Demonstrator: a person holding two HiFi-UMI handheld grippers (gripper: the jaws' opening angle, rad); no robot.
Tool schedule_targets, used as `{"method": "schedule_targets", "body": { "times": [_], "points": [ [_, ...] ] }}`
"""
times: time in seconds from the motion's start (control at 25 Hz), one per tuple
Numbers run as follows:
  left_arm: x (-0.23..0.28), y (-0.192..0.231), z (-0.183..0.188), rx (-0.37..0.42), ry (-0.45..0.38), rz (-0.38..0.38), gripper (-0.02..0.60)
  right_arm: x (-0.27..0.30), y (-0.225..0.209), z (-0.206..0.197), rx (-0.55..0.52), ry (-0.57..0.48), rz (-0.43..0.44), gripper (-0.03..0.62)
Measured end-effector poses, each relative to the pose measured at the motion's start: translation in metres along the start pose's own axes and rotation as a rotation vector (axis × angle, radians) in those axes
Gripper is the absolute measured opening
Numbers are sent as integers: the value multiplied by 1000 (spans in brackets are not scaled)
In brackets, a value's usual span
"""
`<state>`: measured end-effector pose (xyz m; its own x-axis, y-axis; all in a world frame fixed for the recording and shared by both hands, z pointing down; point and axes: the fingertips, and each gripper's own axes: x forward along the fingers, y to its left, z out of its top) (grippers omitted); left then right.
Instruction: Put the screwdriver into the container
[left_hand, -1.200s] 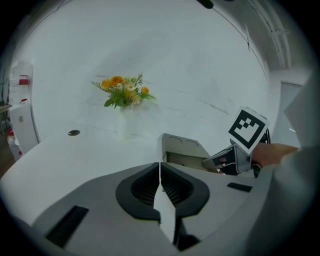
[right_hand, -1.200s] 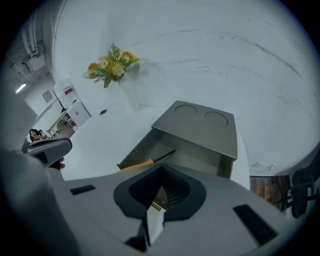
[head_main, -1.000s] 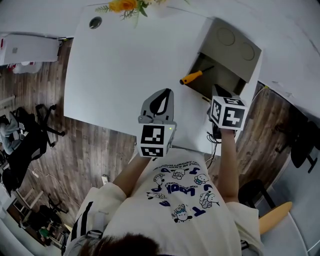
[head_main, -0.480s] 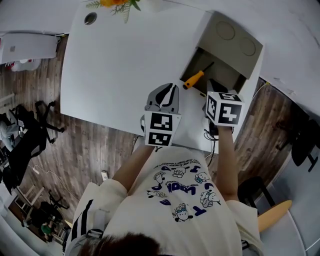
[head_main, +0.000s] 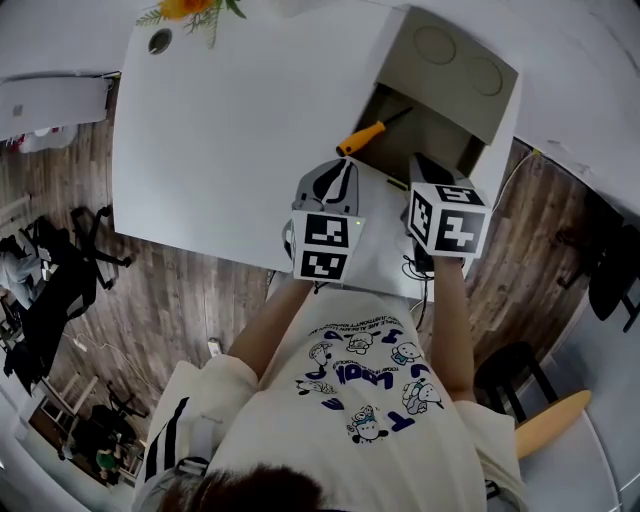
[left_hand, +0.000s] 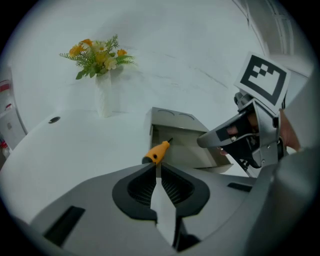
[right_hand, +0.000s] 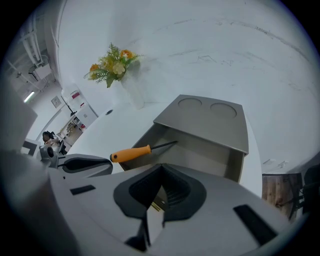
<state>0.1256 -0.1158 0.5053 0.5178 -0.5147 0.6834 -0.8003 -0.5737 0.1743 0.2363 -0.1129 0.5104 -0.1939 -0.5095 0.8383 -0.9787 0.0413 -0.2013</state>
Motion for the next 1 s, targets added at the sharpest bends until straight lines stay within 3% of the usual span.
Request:
{"method": "schedule_targets", "body": {
  "times": [0.2, 1.0],
  "points": [
    [-3, 17, 0, -20, 0, 80, 23, -1, -4, -3, 11, -2, 13, 28],
    [23, -7, 15, 35, 18, 54, 23, 1, -22, -2, 49, -35, 37, 28]
  ]
}}
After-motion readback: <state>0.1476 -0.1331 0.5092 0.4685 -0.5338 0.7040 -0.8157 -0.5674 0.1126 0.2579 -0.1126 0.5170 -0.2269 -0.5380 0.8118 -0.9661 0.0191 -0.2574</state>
